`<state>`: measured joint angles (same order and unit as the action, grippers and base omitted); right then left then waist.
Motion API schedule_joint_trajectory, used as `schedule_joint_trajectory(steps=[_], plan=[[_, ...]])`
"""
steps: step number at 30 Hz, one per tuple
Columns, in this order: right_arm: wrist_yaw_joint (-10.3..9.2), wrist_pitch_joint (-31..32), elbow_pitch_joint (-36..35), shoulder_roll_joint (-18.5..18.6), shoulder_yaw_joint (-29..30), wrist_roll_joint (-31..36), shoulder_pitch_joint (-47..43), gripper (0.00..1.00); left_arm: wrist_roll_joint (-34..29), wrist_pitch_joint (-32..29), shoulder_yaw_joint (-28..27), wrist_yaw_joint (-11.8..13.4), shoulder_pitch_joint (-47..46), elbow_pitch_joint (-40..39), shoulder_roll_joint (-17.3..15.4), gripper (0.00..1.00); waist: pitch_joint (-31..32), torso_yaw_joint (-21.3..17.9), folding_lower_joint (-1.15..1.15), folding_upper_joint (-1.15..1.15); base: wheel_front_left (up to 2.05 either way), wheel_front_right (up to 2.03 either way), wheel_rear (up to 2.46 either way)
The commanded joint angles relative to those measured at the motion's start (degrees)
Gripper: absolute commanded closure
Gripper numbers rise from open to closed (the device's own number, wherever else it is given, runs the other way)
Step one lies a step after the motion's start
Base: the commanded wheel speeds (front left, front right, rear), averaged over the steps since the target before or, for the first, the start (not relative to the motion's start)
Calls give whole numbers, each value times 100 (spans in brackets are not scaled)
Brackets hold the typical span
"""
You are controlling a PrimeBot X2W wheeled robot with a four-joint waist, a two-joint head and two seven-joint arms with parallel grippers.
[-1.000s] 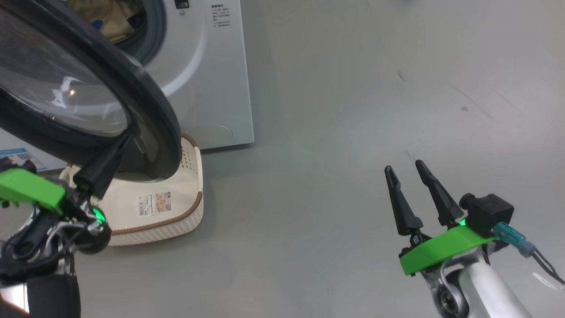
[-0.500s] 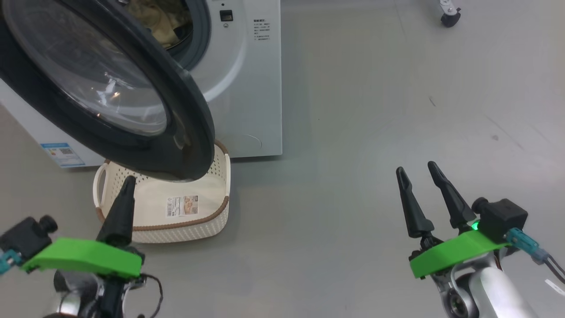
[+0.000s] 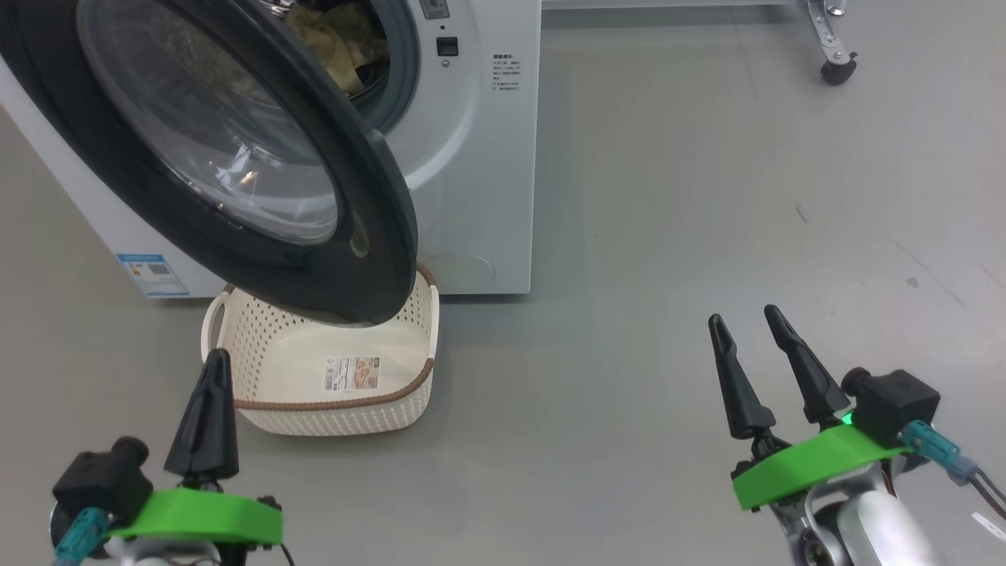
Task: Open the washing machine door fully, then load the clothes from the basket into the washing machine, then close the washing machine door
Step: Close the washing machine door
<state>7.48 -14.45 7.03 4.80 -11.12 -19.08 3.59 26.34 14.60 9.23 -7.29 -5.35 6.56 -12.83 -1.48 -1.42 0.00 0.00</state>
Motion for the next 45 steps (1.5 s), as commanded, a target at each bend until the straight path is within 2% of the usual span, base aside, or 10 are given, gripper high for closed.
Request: schedule_joint_trajectory(steps=[1,6,7,8,9,10,45], plan=[[1,-55,-181,68,-86,46,95,0,-135,38,-279,-20,-67,-195,-54,100,8,19,0,0,0,0,0],[1,-55,-160,71,-101,37,103,0,-529,39,-247,-20,88,-197,114,100,20,79,0,0,0,0,0],[1,-55,-156,69,-103,36,102,0,-576,39,-212,-20,106,-175,118,90,22,89,0,0,0,0,0],[1,-55,-150,67,-106,36,100,0,-635,39,-179,-20,122,-146,111,60,24,98,0,0,0,0,0],[1,-55,-144,66,-108,35,98,0,-683,39,-159,-20,134,-122,114,24,25,106,0,0,0,0,0],[1,-55,-138,65,-111,35,96,0,-701,39,-151,-20,143,-101,131,0,25,113,0,0,0,0,0],[1,-55,-55,24,-145,29,121,0,-777,40,-31,-20,73,211,101,0,-17,124,0,0,0,0,0]])
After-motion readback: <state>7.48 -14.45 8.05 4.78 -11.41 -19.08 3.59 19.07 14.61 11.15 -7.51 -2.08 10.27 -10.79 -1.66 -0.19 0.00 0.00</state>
